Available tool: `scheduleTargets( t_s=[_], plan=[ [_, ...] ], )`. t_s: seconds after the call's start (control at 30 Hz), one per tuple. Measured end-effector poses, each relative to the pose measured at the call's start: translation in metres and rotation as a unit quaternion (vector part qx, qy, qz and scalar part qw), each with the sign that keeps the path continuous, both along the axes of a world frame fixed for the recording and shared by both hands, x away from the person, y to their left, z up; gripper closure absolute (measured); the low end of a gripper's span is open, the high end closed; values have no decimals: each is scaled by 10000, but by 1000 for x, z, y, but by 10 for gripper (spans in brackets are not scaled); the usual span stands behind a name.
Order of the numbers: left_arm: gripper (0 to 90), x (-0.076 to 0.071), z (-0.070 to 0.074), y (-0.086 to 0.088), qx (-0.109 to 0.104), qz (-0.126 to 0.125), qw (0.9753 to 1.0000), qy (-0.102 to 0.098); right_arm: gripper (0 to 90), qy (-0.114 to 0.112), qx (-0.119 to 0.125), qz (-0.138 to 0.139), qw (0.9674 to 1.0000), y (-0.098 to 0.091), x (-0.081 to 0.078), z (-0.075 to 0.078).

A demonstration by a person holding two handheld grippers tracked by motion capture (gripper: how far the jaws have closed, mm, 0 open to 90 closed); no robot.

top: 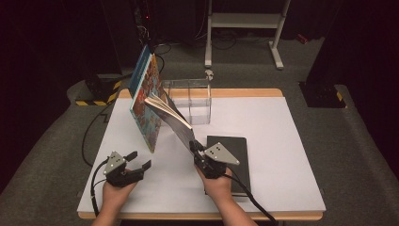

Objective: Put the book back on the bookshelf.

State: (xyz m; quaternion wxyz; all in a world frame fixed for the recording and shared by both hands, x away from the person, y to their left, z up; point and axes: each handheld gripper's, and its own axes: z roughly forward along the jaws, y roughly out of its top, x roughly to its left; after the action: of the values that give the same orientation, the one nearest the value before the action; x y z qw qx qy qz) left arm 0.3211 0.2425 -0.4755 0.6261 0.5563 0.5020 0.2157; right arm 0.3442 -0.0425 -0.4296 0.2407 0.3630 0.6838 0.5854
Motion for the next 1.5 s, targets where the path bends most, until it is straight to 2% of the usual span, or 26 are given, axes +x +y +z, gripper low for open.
scheduleTargets(
  t_s=[0.03, 0.07, 0.17, 0.27, 0.3, 0.37, 0.57, 0.9, 1.03, 1.1, 1.17, 1.27, 1.37, 1.5],
  plan=[
    [266, -3, 6, -6, 47, -95, 9999, -115, 788, -1, 6, -28, 10000, 0, 0, 0],
    [264, -8, 15, -13, 3, -221, 9995, -241, 787, 13, 22, -45, 10000, 0, 0, 0],
    [246, -13, 34, -33, -247, -500, 9975, -434, 786, 45, 83, -85, 9999, 0, 0, 0],
    [232, -11, 50, -49, -372, -697, 9955, -525, 784, 64, 122, -97, 9999, -1, 0, 0],
    [230, -10, 56, -55, -493, -766, 9944, -535, 783, 64, 124, -99, 9999, -1, 0, 0],
    [223, -5, 67, -66, -603, -905, 9923, -591, 781, 67, 143, -96, 9998, -1, 0, -1],
    [211, 8, 86, -91, -648, -996, 9906, -671, 777, 54, 152, -55, 9999, 0, -1, -2],
    [168, 23, 95, -114, -687, -1076, 9901, -586, 771, 38, 200, -9, 9998, 1, -1, -3],
    [162, 25, 97, -120, -663, -981, 9911, -603, 753, 32, 191, 44, 9998, 2, -2, -3],
    [156, 26, 98, -121, -678, -947, 9915, -586, 722, 115, 169, 82, 9998, 1, -3, -4],
    [154, 27, 98, -120, -630, -879, 9922, -623, 686, 303, 173, 198, 9992, -4, -3, -7],
    [150, 29, 99, -121, -601, -799, 9929, -647, 686, 505, 61, 315, 9982, -9, -2, -12],
    [148, 31, 99, -123, -586, -725, 9936, -643, 727, 530, -5, 352, 9980, -12, -2, -16],
    [148, 32, 99, -124, -500, -688, 9942, -654, 732, 529, 3, 388, 9978, -12, -2, -16]
  ],
)
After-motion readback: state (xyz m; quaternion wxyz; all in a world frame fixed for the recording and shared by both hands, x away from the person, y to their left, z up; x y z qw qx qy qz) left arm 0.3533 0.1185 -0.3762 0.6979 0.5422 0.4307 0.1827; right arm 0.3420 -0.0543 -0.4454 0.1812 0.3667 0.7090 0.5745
